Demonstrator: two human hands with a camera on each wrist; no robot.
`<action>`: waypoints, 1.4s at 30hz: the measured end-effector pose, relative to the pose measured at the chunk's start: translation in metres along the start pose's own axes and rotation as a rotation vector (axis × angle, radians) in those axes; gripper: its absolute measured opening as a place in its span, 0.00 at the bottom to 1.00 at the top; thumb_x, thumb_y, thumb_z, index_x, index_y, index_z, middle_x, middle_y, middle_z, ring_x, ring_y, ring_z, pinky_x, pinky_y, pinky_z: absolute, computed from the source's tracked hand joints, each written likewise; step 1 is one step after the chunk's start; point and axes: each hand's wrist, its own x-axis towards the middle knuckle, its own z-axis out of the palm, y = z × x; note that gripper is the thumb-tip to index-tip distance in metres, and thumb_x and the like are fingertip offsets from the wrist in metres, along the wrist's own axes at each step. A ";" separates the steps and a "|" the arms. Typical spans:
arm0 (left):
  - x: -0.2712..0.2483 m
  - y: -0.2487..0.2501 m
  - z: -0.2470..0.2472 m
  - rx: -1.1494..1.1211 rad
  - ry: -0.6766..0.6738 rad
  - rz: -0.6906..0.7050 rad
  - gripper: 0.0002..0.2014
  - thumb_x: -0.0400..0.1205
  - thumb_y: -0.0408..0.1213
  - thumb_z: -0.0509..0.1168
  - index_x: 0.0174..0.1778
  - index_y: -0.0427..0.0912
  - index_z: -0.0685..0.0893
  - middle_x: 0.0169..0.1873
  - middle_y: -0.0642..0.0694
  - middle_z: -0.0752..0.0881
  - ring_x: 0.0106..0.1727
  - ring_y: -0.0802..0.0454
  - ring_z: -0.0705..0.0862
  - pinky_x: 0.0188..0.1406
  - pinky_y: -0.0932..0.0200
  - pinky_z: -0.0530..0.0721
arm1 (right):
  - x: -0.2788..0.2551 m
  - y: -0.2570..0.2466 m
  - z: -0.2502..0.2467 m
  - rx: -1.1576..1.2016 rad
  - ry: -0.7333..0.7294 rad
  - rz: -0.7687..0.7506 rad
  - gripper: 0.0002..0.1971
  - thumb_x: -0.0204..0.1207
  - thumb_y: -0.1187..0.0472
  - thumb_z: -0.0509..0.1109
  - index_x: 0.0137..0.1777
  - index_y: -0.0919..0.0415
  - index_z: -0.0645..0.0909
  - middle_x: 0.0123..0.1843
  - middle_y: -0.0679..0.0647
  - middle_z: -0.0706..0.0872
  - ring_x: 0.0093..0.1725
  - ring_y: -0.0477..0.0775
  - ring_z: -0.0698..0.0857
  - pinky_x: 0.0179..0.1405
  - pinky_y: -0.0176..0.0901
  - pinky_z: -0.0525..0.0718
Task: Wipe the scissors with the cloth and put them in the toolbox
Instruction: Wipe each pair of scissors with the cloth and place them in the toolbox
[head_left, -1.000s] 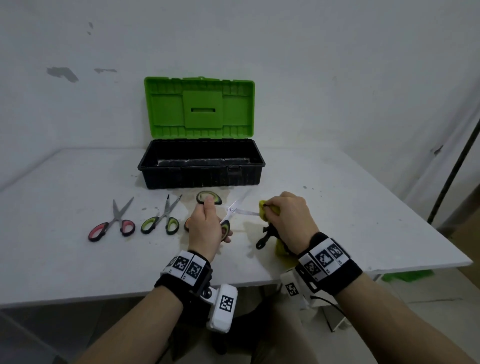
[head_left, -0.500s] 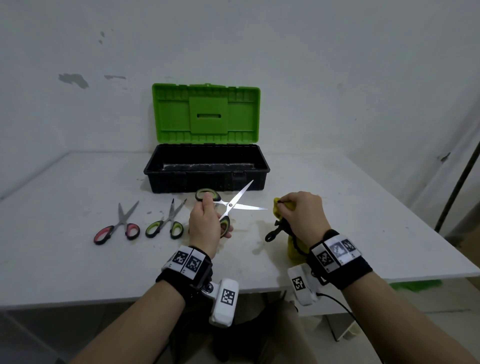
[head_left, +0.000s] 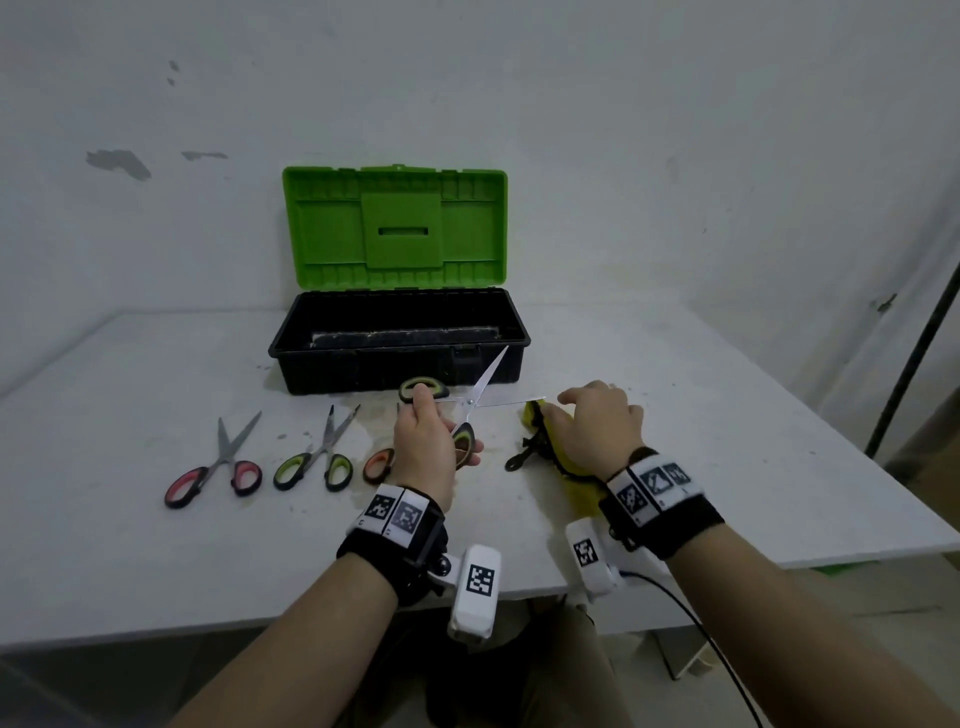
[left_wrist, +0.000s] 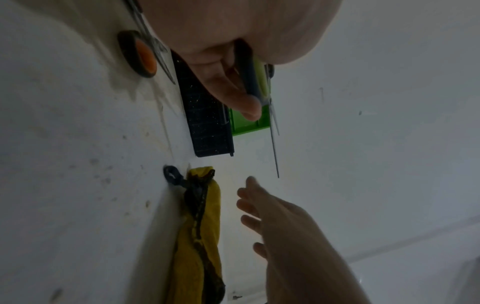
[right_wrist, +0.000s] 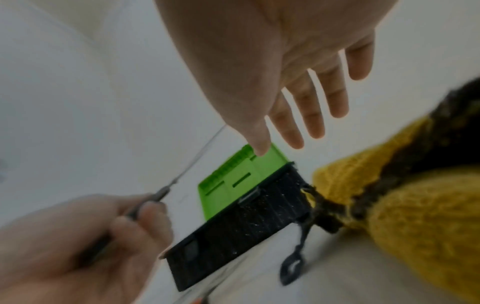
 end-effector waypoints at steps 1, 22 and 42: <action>0.000 -0.001 0.002 -0.003 0.003 -0.003 0.22 0.91 0.52 0.48 0.41 0.39 0.72 0.34 0.38 0.77 0.21 0.46 0.86 0.17 0.57 0.81 | -0.010 -0.004 -0.005 0.032 0.010 -0.023 0.21 0.81 0.39 0.57 0.56 0.50 0.86 0.57 0.53 0.85 0.61 0.59 0.79 0.63 0.57 0.70; -0.010 0.021 -0.040 0.215 -0.277 0.209 0.08 0.84 0.44 0.70 0.51 0.44 0.89 0.37 0.45 0.87 0.38 0.51 0.83 0.37 0.57 0.82 | -0.037 -0.011 -0.040 0.865 -0.429 -0.219 0.11 0.82 0.61 0.69 0.45 0.70 0.85 0.38 0.66 0.87 0.33 0.52 0.87 0.42 0.49 0.86; -0.017 0.001 -0.025 0.123 -0.393 0.016 0.10 0.81 0.40 0.73 0.50 0.36 0.91 0.40 0.44 0.93 0.34 0.57 0.85 0.42 0.62 0.86 | -0.043 -0.031 -0.029 1.013 -0.275 -0.053 0.12 0.79 0.60 0.72 0.52 0.71 0.83 0.35 0.62 0.86 0.27 0.52 0.85 0.30 0.41 0.86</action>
